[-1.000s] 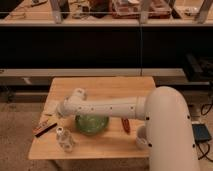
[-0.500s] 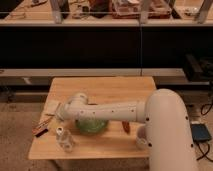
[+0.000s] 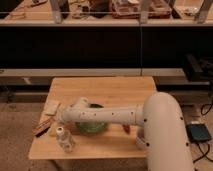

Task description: Place the eraser on the white sponge

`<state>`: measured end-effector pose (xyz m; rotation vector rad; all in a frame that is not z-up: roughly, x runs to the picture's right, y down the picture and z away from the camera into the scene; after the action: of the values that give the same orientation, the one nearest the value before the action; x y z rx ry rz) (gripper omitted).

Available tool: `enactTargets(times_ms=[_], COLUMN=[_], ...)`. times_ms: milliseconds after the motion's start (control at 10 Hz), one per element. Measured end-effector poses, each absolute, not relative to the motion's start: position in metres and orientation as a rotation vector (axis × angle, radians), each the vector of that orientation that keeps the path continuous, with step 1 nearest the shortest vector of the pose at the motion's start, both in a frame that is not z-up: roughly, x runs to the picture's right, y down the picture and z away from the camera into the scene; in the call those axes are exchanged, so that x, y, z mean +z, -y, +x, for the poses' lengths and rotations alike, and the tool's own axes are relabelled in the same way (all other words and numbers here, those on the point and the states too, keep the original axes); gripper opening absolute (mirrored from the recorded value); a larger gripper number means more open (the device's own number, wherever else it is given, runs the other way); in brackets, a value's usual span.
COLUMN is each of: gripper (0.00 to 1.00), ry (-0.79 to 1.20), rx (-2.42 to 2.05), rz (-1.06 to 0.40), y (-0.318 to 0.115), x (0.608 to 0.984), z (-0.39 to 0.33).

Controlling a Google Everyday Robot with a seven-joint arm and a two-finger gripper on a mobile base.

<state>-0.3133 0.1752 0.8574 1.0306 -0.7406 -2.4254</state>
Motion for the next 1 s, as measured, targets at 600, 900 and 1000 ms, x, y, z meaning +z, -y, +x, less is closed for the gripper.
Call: enactTargets(times_ms=[600, 900, 1000], gripper=[0.80, 0.80, 0.80], ry=[0.786, 0.810, 0.827], rx=[-2.366, -2.398, -2.418], rz=[1.216, 1.221, 1.210], y=[-0.169, -0.168, -0.171], x=[0.842, 0.848, 0.851], z=[-0.326, -0.319, -0.320])
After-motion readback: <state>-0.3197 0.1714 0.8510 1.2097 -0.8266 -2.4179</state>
